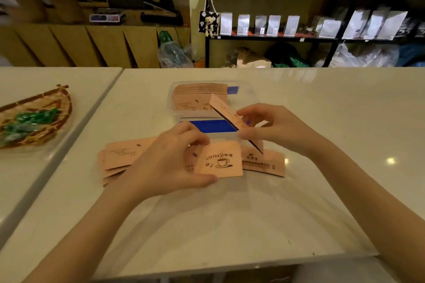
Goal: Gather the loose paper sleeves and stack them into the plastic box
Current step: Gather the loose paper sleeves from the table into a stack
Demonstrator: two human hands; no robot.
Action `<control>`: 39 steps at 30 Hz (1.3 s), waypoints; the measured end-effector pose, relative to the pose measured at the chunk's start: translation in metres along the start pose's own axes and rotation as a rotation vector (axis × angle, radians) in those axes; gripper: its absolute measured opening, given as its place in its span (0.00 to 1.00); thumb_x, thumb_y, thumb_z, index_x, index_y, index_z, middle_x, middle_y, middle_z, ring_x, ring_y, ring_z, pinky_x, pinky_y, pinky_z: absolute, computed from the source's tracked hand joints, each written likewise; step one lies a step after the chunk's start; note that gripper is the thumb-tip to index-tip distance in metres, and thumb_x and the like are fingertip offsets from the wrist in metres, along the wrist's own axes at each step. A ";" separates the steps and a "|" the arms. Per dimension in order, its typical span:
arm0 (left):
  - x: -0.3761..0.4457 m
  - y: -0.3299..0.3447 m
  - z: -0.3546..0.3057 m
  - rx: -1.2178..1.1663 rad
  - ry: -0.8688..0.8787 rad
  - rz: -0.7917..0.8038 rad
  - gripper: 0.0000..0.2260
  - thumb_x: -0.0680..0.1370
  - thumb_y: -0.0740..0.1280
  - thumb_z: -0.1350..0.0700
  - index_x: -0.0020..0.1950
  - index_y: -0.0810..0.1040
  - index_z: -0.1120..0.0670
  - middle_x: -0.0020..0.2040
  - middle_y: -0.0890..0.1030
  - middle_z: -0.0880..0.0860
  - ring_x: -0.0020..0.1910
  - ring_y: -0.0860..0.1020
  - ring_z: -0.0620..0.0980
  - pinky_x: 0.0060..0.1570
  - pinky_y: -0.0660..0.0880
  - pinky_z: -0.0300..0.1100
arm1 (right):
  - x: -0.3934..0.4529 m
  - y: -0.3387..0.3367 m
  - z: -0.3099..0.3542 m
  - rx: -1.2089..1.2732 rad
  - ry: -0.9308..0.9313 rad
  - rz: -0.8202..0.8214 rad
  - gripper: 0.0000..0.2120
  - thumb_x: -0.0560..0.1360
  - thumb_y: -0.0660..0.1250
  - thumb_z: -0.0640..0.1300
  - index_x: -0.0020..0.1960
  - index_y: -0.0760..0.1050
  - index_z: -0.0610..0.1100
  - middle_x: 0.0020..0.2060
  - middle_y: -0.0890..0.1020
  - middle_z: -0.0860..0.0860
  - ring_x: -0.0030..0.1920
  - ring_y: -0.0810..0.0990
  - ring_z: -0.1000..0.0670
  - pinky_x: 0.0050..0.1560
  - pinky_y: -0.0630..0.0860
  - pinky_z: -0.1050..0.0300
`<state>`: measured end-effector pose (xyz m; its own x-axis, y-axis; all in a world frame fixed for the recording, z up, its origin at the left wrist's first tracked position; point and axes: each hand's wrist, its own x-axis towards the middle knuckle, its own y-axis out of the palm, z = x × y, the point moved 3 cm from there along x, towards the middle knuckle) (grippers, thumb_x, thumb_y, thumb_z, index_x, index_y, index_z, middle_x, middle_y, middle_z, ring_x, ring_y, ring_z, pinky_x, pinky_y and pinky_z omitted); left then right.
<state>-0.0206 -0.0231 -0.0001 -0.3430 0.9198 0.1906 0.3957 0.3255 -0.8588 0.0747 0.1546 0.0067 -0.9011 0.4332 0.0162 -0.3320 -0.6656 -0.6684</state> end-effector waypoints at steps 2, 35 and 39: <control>-0.008 -0.013 0.016 0.018 -0.081 -0.032 0.24 0.63 0.73 0.42 0.57 0.72 0.44 0.48 0.68 0.36 0.49 0.70 0.35 0.38 0.72 0.30 | 0.006 0.010 0.011 0.034 -0.039 -0.008 0.24 0.66 0.71 0.54 0.60 0.70 0.55 0.45 0.75 0.63 0.48 0.76 0.56 0.46 0.73 0.65; -0.048 -0.028 0.079 0.147 -0.228 -0.205 0.38 0.57 0.64 0.33 0.61 0.74 0.53 0.64 0.71 0.52 0.66 0.64 0.51 0.63 0.66 0.48 | 0.039 0.114 0.071 -0.287 -0.317 0.171 0.26 0.66 0.69 0.59 0.61 0.70 0.54 0.60 0.73 0.55 0.61 0.66 0.55 0.59 0.66 0.60; -0.028 -0.017 0.053 0.176 -0.117 -0.182 0.28 0.64 0.71 0.41 0.61 0.74 0.50 0.63 0.71 0.48 0.64 0.63 0.46 0.58 0.62 0.38 | 0.026 0.083 0.055 -0.233 -0.261 0.112 0.26 0.64 0.71 0.57 0.60 0.70 0.56 0.61 0.73 0.58 0.61 0.67 0.58 0.60 0.65 0.60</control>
<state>-0.0633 -0.0657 -0.0157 -0.4953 0.8147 0.3017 0.1681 0.4305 -0.8868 0.0083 0.0771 -0.0078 -0.9791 0.1760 0.1020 -0.1817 -0.5310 -0.8277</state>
